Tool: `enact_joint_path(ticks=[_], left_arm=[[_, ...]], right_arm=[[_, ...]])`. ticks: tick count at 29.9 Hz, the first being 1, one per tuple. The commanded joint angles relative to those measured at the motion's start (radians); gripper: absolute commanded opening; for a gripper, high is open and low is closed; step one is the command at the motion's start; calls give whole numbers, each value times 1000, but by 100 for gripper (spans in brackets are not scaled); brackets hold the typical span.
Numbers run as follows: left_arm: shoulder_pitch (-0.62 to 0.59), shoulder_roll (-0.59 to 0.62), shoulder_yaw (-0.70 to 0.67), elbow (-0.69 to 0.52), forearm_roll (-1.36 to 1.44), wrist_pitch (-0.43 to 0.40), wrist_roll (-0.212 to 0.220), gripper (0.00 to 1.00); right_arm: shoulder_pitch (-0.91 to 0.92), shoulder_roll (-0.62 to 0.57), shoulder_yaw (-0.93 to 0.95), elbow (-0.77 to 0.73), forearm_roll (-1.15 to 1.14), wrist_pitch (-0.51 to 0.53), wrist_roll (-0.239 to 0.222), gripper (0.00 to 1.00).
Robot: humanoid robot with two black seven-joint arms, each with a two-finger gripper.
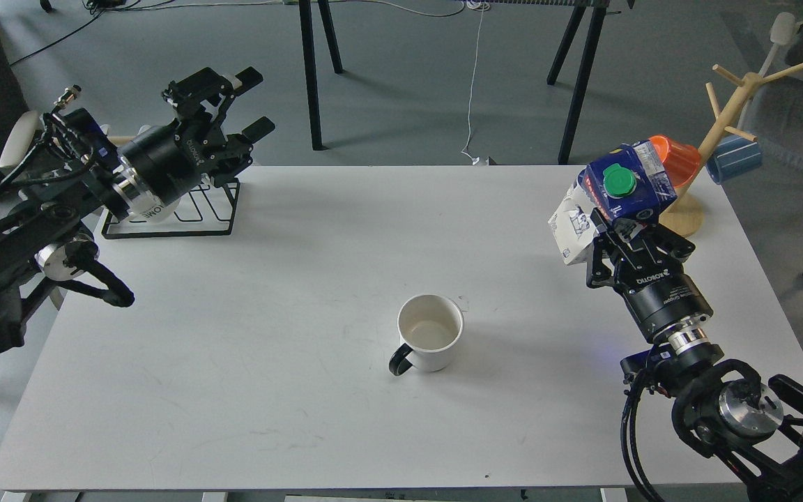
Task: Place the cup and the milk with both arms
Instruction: 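Lift the milk carton with the right gripper and carry it toward the mug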
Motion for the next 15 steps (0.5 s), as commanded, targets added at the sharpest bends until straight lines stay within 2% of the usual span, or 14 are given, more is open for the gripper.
enact_joint_path(ticks=[1, 8, 15], left_arm=[[6, 10, 1, 0, 7, 0, 0, 82], [19, 19, 1, 0, 7, 0, 0, 82], [29, 18, 1, 0, 7, 0, 0, 82]], right_arm=[[-50, 123, 8, -6, -61, 0, 11, 20], [-110, 183, -1, -6, -110, 0, 45, 20], [-134, 189, -11, -17, -116, 0, 46, 20]])
